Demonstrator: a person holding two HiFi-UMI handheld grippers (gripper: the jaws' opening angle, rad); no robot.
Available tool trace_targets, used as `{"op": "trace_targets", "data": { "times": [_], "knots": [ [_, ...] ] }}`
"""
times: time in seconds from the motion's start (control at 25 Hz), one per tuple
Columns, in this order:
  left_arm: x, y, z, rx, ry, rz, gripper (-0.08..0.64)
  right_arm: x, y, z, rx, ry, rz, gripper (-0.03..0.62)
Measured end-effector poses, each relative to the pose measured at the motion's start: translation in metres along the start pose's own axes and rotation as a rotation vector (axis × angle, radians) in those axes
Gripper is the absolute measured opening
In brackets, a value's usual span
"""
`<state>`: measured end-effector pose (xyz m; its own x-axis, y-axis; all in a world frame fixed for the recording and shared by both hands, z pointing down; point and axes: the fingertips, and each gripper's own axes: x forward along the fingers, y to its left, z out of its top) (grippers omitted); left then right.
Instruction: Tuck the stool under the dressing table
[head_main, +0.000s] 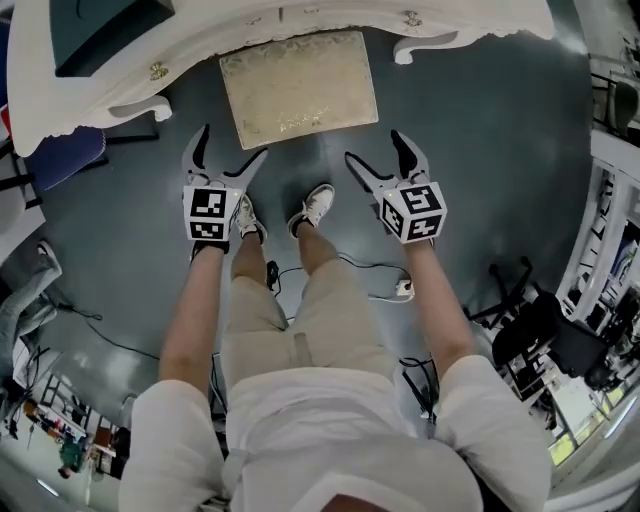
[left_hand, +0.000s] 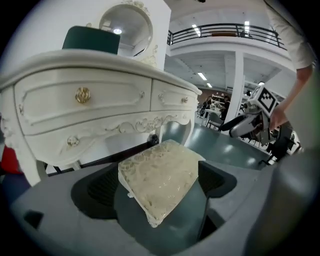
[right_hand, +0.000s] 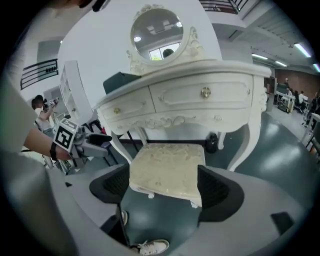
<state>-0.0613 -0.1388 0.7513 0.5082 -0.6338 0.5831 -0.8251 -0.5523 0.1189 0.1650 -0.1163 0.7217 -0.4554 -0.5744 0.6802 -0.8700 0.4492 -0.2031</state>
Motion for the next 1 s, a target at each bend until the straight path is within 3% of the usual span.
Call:
{"op": "trace_targets", "data": {
  "times": [0.2, 0.48, 0.88, 1.0],
  "knots": [
    [0.034, 0.006, -0.054, -0.043, 0.085, 0.013, 0.499, 0.053, -0.026, -0.058, -0.027, 0.125, -0.024, 0.415],
    [0.058, -0.004, -0.111, -0.02, 0.216, 0.002, 0.499, 0.086, -0.055, -0.086, -0.083, 0.184, -0.057, 0.413],
    [0.082, -0.011, -0.152, -0.068, 0.283, 0.016, 0.499, 0.122, -0.085, -0.119, -0.121, 0.275, -0.064, 0.413],
    [0.085, -0.01, -0.159, -0.075, 0.296, 0.021, 0.499, 0.127, -0.086, -0.127, -0.18, 0.305, -0.061, 0.413]
  ]
}}
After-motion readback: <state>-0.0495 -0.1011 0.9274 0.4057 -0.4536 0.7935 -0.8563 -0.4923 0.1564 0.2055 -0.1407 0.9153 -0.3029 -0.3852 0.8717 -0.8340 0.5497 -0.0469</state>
